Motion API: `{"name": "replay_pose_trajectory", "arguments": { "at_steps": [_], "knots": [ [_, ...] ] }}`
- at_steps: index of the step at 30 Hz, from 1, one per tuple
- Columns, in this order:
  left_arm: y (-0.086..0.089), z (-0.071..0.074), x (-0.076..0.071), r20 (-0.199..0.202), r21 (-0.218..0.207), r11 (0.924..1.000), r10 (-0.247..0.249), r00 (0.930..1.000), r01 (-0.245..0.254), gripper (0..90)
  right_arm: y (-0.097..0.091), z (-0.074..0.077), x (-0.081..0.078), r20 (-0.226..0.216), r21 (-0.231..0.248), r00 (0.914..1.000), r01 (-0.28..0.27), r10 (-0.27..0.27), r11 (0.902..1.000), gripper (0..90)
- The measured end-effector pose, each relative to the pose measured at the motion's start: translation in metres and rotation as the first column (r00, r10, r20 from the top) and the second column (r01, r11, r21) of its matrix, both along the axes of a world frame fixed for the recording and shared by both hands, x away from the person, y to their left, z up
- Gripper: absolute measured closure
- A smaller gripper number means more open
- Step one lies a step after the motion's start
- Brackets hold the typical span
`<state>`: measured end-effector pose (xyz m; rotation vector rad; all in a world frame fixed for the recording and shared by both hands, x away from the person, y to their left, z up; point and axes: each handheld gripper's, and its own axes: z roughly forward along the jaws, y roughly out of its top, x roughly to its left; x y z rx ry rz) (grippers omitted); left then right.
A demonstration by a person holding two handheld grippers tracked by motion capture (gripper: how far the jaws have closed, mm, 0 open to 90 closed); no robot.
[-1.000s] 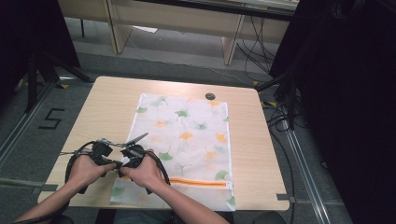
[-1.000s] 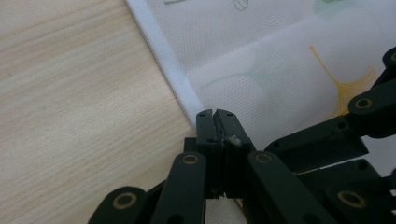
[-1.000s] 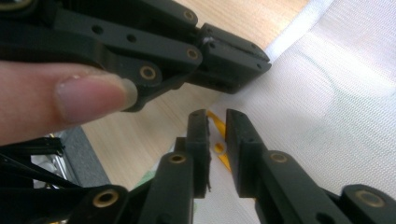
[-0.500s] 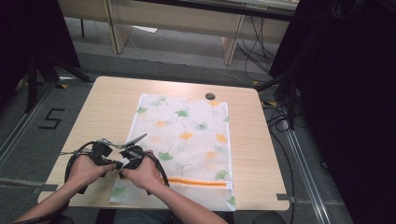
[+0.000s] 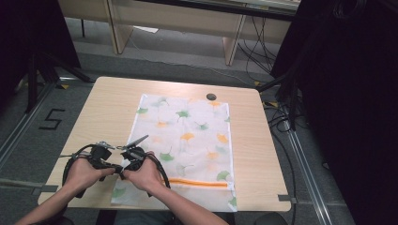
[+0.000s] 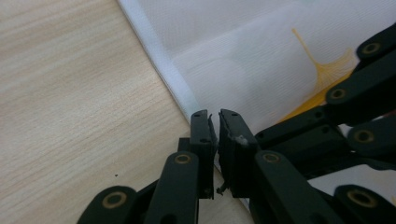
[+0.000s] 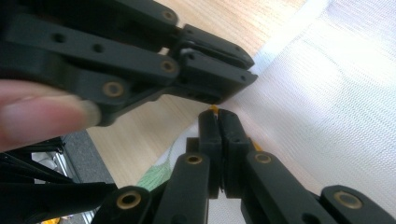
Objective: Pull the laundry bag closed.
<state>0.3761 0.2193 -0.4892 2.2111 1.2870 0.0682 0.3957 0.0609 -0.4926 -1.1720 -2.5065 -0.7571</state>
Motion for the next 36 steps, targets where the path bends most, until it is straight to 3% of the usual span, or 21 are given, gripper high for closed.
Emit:
{"name": "replay_pose_trajectory", "arguments": {
  "at_steps": [3,5,6,7,8,10,11,14,15,16,20,22,23,25,26,28,29,31,33,36],
  "knots": [
    [-0.001,-0.001,-0.003,-0.005,0.017,0.9998,-0.003,1.0,0.003,84.4,-0.002,-0.003,0.002,0.042,0.005,0.9985,-0.037,0.036,0.9993,90.0],
    [0.0,-0.003,-0.002,-0.021,0.016,0.9997,-0.016,0.9997,0.016,84.8,0.0,-0.002,0.0,0.02,0.007,0.9996,-0.019,0.019,0.9998,90.0],
    [0.003,-0.002,0.0,-0.034,0.043,0.9977,-0.051,0.9981,0.052,85.0,0.0,-0.002,0.0,0.02,0.006,0.9996,-0.019,0.019,0.9998,90.0],
    [-0.002,-0.004,-0.001,-0.016,0.018,0.9998,-0.007,0.9999,0.007,85.7,0.0,-0.003,0.0,0.029,0.021,0.9996,-0.009,0.008,0.9997,90.0],
    [-0.003,-0.005,0.0,-0.02,0.042,0.9984,-0.036,0.9991,0.037,87.0,0.0,-0.004,0.0,0.029,0.019,0.9995,-0.011,0.01,0.9998,90.0],
    [-0.004,-0.004,0.0,-0.018,0.052,0.9978,-0.04,0.999,0.041,87.7,0.0,-0.004,-0.001,0.025,0.015,0.9996,-0.009,0.009,0.9998,90.0],
    [-0.007,-0.005,-0.001,0.0,0.054,0.9985,-0.008,1.0,0.008,88.4,0.001,-0.003,-0.001,0.019,0.009,0.9998,0.001,-0.001,1.0,90.0],
    [-0.008,-0.006,-0.002,0.016,0.061,0.9981,-0.013,0.9998,0.012,89.7,0.0,-0.003,0.0,0.032,0.015,0.9993,-0.016,0.016,0.9998,90.0],
    [-0.009,-0.006,-0.003,0.021,0.07,0.9974,-0.019,0.9996,0.017,89.8,0.0,-0.001,0.0,0.022,-0.005,0.9996,-0.017,0.017,0.9998,90.0],
    [-0.01,-0.005,-0.004,0.025,0.088,0.9957,-0.03,0.9992,0.028,89.8,0.004,0.001,-0.002,-0.007,0.022,0.9995,0.031,-0.031,0.9993,90.0],
    [-0.012,-0.005,-0.005,0.043,0.103,0.9943,-0.034,0.9985,0.029,90.0,0.003,0.002,-0.002,-0.023,0.03,0.9986,0.049,-0.049,0.9983,90.0],
    [-0.012,-0.006,-0.005,0.051,0.092,0.9954,-0.032,0.9982,0.027,90.0,0.004,0.004,-0.003,-0.035,0.018,0.9968,0.072,-0.072,0.9972,90.0],
    [-0.011,-0.006,-0.005,0.042,0.089,0.9955,-0.036,0.9985,0.032,90.0,0.002,0.005,-0.002,-0.018,0.001,0.9989,0.043,-0.043,0.9991,90.0],
    [-0.011,-0.006,-0.005,0.041,0.084,0.996,-0.036,0.9985,0.033,90.0,0.003,0.005,-0.001,-0.015,-0.011,0.9989,0.044,-0.045,0.999,90.0],
    [-0.01,-0.007,-0.004,0.039,0.081,0.9962,-0.035,0.9986,0.031,90.0,0.002,0.004,0.0,-0.001,-0.045,0.9995,0.032,-0.032,0.9985,90.0],
    [-0.011,-0.006,-0.005,0.041,0.081,0.9961,-0.037,0.9985,0.033,90.0,0.002,0.005,-0.001,0.007,-0.037,0.9996,0.027,-0.027,0.999,90.0],
    [-0.011,-0.006,-0.005,0.036,0.087,0.9954,-0.044,0.9984,0.041,90.0,0.002,0.007,-0.002,-0.022,-0.038,0.999,0.038,-0.039,0.9986,90.0],
    [-0.011,-0.006,-0.005,0.038,0.089,0.9953,-0.043,0.9983,0.04,90.0,0.002,0.009,-0.002,-0.037,-0.042,0.9978,0.054,-0.055,0.9977,90.0],
    [-0.01,-0.006,-0.005,0.035,0.083,0.9959,-0.039,0.9986,0.036,90.0,0.0,0.006,0.0,-0.029,0.009,0.9976,0.063,-0.062,0.998,90.0],
    [-0.011,-0.006,-0.005,0.037,0.09,0.9955,-0.032,0.9988,0.029,90.0,-0.003,0.006,0.001,0.019,0.007,0.9995,0.025,-0.025,0.9997,90.0]
  ]
}}
